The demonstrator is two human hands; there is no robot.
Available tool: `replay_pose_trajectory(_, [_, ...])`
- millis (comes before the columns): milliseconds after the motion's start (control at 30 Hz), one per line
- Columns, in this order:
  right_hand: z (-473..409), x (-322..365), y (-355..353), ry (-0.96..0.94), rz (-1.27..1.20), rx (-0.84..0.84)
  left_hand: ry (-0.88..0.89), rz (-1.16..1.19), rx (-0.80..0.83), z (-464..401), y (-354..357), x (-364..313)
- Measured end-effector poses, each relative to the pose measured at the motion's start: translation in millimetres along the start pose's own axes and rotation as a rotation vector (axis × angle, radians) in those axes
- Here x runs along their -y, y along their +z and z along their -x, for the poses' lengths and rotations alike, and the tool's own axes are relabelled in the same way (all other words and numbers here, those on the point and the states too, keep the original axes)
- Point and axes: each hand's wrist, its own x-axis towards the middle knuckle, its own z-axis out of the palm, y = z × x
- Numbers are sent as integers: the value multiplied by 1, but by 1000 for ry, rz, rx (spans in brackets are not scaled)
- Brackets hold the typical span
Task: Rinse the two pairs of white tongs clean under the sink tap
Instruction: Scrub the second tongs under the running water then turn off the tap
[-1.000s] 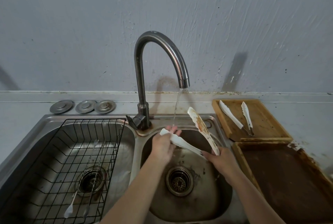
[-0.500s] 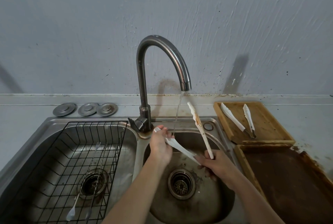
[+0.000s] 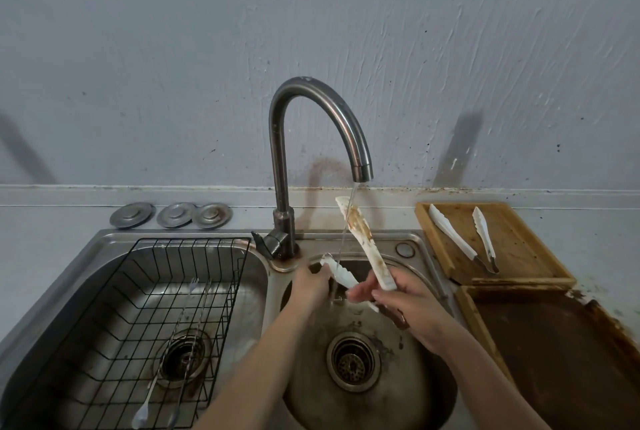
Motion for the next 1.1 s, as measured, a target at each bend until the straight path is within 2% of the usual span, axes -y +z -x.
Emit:
replay_pose_trajectory(67, [-9,2,8,4,58,11,91,72,33,5,-3,-1])
replay_pose_trajectory(200, [-31,-1,28,46,143,-47,87,348,299,15,-14,-6])
replay_pose_trajectory(467, [-61,-15,41,-52,331,-268,143,347,305,9,-16,-12])
replay_pose_trajectory(533, [-61,-17,37,-37,335,-221,169,323,288,6,-14,-11])
replay_pose_trajectory(667, [-62,-20,29,5,246,20,165,284,280,-2,-12,-10])
replay_pose_trajectory(833, [-60,-18,26,57,336,-88,93,317,268,-3,-4,-9])
replay_pose_trajectory(900, [-60,-18,25,87,366,-64,73,287,255,-5,-6,-9])
replay_pose_trajectory(1033, [-61,-15,26,96,234,81,81,263,282,-2,-11,-9])
replay_pose_trajectory(1100, [-59,-12,28,126,148,18,119,234,261,-1,-11,-11])
